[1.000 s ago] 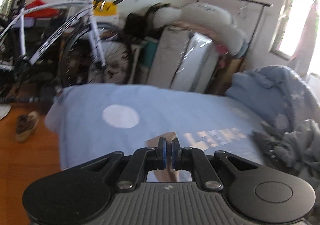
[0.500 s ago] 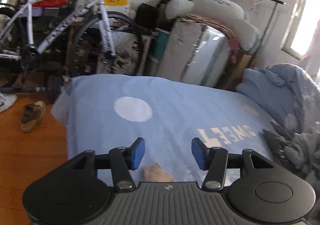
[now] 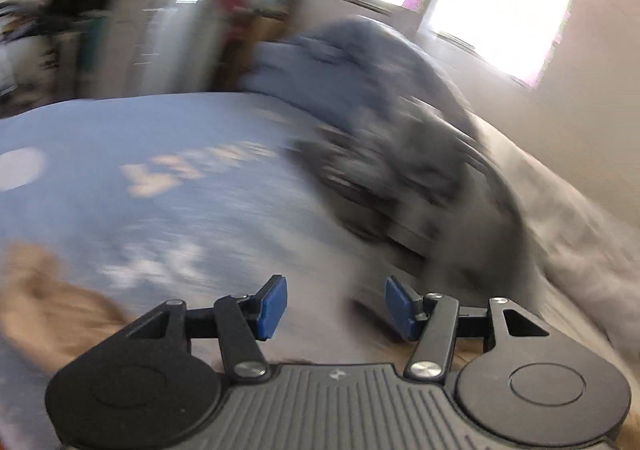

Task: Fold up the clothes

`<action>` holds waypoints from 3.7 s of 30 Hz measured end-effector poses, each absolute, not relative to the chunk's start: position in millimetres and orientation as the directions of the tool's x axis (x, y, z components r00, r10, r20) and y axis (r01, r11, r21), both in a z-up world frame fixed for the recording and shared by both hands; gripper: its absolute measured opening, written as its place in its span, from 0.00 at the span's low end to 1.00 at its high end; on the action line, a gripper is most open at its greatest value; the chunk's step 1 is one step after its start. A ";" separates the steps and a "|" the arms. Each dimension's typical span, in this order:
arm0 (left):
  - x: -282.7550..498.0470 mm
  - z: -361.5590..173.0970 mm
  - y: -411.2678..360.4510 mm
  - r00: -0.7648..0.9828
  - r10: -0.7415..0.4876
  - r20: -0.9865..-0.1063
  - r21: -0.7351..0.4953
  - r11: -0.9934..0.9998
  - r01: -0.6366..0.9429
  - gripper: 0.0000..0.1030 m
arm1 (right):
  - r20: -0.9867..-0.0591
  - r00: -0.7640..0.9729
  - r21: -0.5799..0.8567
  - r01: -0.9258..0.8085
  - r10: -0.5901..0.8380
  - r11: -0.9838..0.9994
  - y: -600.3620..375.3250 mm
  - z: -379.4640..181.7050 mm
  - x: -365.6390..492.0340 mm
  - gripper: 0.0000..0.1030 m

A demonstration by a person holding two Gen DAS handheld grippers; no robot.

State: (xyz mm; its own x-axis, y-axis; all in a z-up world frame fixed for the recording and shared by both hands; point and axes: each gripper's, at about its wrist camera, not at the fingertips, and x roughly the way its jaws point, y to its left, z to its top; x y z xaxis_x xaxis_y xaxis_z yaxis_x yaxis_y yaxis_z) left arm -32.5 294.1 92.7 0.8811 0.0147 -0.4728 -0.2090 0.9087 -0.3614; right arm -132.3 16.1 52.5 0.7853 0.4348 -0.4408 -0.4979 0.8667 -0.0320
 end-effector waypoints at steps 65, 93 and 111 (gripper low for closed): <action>-26.1 20.9 233.7 0.713 -0.435 -0.550 -0.663 0.747 -0.056 0.20 | -0.357 0.860 0.161 -0.328 0.365 0.931 -59.9 84.1 -123.3 0.45; -36.8 75.9 216.1 0.885 -0.252 -0.391 -0.613 0.788 -0.047 0.03 | -0.430 0.893 0.020 -0.135 0.131 0.991 -129.6 85.2 -94.3 0.51; -20.9 79.2 160.3 0.870 -0.296 -0.394 -0.571 0.820 0.021 0.04 | -0.612 0.767 -0.132 0.143 -0.194 0.981 -254.0 49.9 -82.2 0.51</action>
State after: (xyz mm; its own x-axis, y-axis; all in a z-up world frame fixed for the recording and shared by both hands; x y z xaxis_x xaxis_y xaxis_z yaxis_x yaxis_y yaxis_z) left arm -20.9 160.3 79.2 0.8702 -0.2960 -0.3938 0.0205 0.8205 -0.5713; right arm -82.2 -254.0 49.9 0.7669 -0.1935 -0.6120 0.1425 0.9810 -0.1316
